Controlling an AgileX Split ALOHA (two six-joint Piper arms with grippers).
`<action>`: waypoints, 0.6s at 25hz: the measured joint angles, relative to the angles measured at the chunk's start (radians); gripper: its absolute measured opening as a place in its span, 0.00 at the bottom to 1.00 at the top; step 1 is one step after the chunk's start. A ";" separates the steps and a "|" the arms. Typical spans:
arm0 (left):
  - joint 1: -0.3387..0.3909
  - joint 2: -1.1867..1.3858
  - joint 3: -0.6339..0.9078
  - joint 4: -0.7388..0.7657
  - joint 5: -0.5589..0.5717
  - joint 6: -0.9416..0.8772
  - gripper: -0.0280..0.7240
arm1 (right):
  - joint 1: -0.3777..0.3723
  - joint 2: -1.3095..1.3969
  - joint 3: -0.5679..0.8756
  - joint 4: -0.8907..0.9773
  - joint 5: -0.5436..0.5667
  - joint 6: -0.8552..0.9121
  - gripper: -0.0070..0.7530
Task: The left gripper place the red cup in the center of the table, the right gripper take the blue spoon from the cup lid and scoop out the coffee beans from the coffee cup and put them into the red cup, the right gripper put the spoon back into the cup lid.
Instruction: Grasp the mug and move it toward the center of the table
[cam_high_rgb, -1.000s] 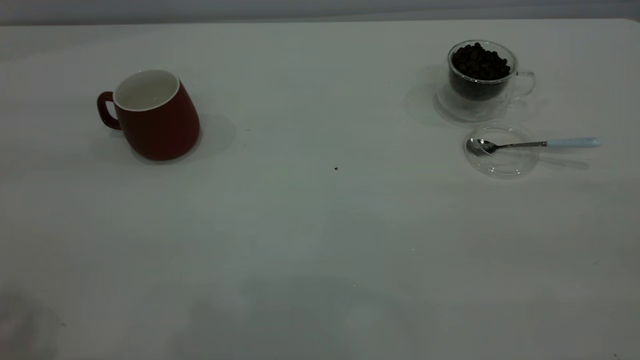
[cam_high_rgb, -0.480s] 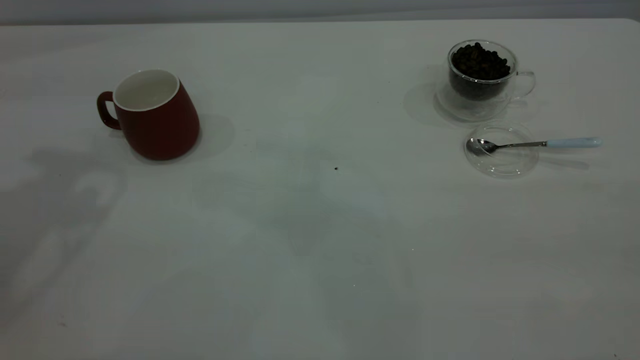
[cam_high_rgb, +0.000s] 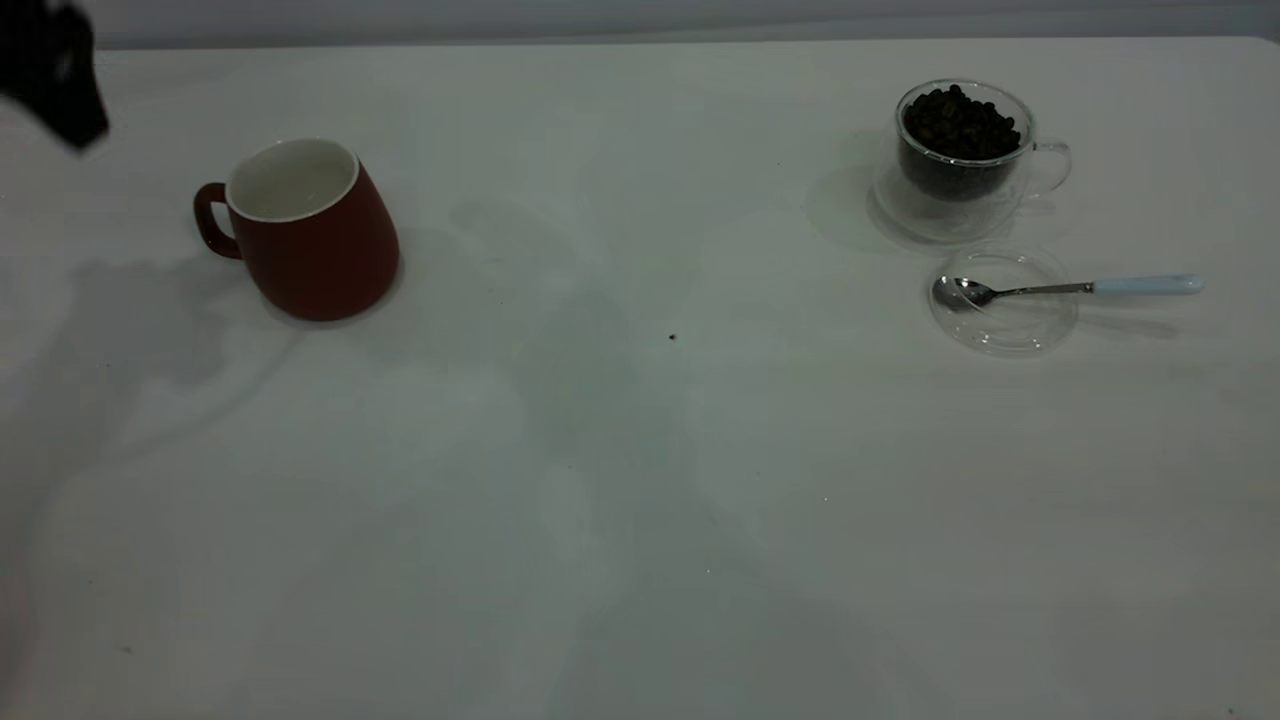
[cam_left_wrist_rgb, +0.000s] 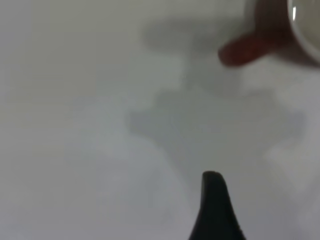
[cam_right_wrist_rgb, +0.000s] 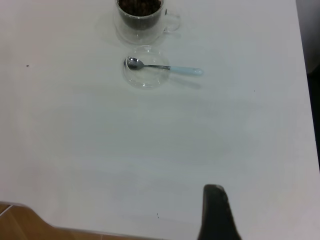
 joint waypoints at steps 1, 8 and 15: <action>0.000 0.018 0.000 0.025 -0.007 0.029 0.82 | 0.000 0.000 0.000 0.000 0.000 0.000 0.71; 0.000 0.133 -0.047 0.140 -0.107 0.102 0.82 | 0.000 0.000 0.000 0.000 0.000 0.000 0.71; -0.008 0.219 -0.193 0.130 -0.049 0.157 0.82 | 0.000 0.000 0.000 0.000 0.000 0.000 0.71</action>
